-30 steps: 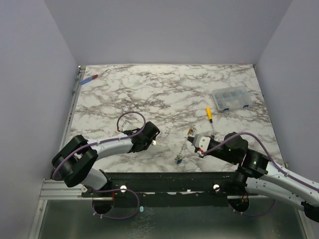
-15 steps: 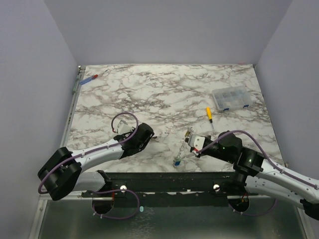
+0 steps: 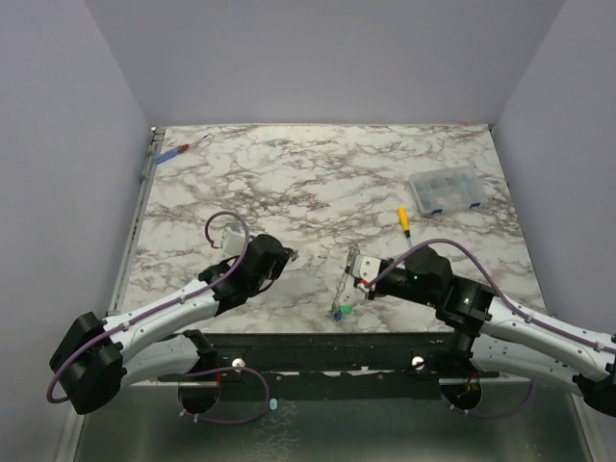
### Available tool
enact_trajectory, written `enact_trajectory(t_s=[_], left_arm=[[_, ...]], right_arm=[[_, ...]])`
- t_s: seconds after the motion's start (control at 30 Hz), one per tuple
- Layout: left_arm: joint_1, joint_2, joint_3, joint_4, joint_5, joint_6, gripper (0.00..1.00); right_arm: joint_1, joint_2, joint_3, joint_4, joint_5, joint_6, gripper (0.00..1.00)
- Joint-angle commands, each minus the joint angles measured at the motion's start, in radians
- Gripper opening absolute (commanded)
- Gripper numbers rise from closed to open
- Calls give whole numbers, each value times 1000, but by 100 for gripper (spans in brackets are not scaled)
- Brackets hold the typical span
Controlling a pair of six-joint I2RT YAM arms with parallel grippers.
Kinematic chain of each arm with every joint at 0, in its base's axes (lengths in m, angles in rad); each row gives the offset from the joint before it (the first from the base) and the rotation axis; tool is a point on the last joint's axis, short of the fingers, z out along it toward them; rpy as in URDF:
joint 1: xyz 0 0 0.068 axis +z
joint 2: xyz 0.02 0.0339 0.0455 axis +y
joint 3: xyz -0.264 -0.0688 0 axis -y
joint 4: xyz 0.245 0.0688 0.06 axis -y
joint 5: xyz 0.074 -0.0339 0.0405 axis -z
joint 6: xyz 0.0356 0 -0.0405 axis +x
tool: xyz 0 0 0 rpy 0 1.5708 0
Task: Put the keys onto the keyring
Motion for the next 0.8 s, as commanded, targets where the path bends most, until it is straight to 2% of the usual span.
enact_trajectory(t_s=[0.0,0.2,0.37,0.77], left_arm=[[-3,-94,-20,62,-17,108,0],[-4,-196,-34,97,-14,176,0],[-3,-260,-66,199,14,222,0],[-3,-309,-109,399,98,290,0]], right_arm=[[1,46,51,128,-31,21,1],[7,147,89,190,-26,-18,1],[19,196,91,246,-5,-68,0],[66,234,74,324,51,-122,1]])
